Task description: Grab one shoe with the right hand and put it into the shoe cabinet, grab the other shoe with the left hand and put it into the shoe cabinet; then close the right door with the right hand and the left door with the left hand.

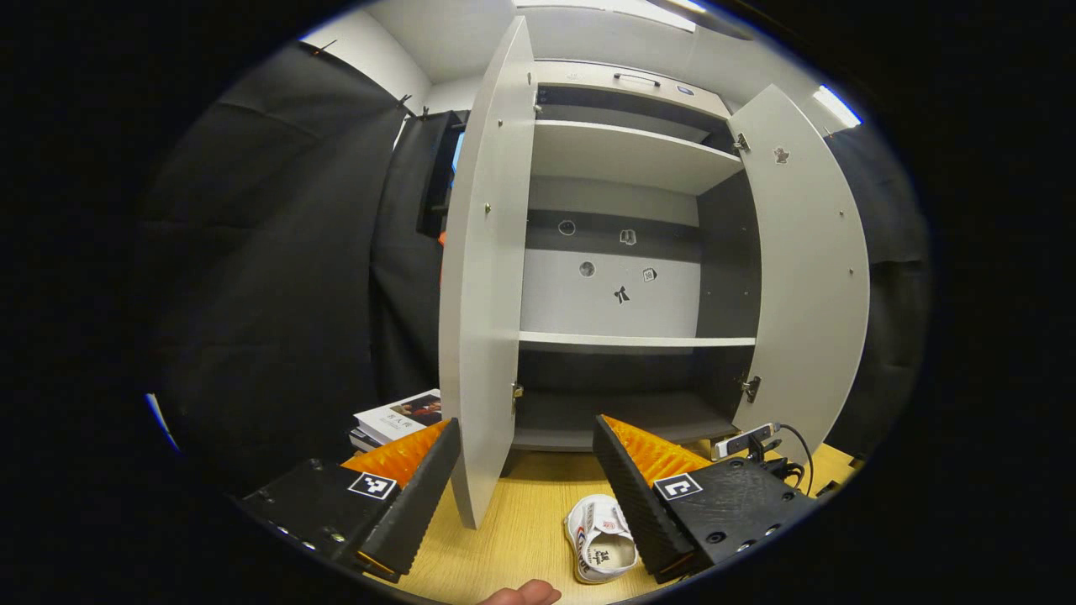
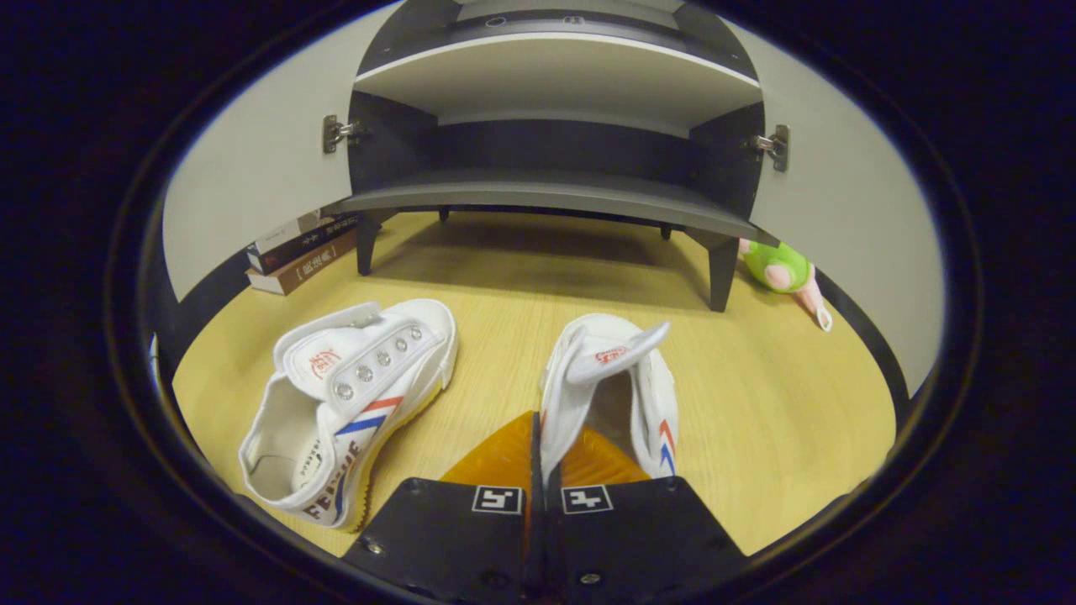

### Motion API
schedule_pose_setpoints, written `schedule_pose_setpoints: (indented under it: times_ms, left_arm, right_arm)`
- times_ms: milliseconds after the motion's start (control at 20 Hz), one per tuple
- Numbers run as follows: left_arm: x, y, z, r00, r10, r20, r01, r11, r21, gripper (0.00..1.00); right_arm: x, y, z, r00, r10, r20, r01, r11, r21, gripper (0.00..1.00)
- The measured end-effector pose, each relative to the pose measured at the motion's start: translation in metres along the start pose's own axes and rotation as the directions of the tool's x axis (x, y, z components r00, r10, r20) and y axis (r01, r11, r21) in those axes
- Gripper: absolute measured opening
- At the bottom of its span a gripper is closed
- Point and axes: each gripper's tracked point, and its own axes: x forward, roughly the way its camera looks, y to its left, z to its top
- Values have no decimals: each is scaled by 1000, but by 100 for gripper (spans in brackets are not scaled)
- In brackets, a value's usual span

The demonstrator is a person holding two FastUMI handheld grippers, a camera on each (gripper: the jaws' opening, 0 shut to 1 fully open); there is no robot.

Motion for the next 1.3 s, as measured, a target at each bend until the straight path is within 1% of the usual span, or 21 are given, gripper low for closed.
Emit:
schedule_pose_setpoints:
  times_ms: [150,200,400,500,650,850,1000,1100,1300]
  left_arm:
    - [0,-7,-3,1000,-12,-6,12,1000,3,95]
    - [0,-9,-4,1000,-16,-8,16,1000,5,95]
    - [-1,-20,-6,999,-34,-11,34,999,0,95]
    - [-1,-27,-6,999,-47,-7,47,999,-4,95]
    - [-1,-40,-5,998,-68,0,68,998,-7,95]
    - [-3,-56,-4,995,-94,14,94,995,-12,95]
    - [-7,-68,-3,993,-117,19,117,993,-24,95]
    - [-10,-74,-2,991,-130,28,130,991,-18,95]
    - [-13,-81,-3,988,-148,29,149,989,-11,95]
  right_arm:
    - [-3,-10,8,999,-26,39,28,999,-39,3]
    - [-5,-12,13,998,-25,59,28,999,-46,4]
    - [-19,-17,37,988,-34,148,40,998,-39,3]
    - [-31,-21,52,979,-29,201,40,998,-50,3]
    - [-52,-19,75,965,0,261,15,998,-57,3]
    - [-80,-27,117,934,-5,357,24,998,-50,3]
    - [-96,-32,154,913,-1,408,16,999,-33,3]
    - [-98,-33,176,898,10,440,9,999,-40,3]
    - [-95,-39,231,876,20,482,31,995,-97,4]
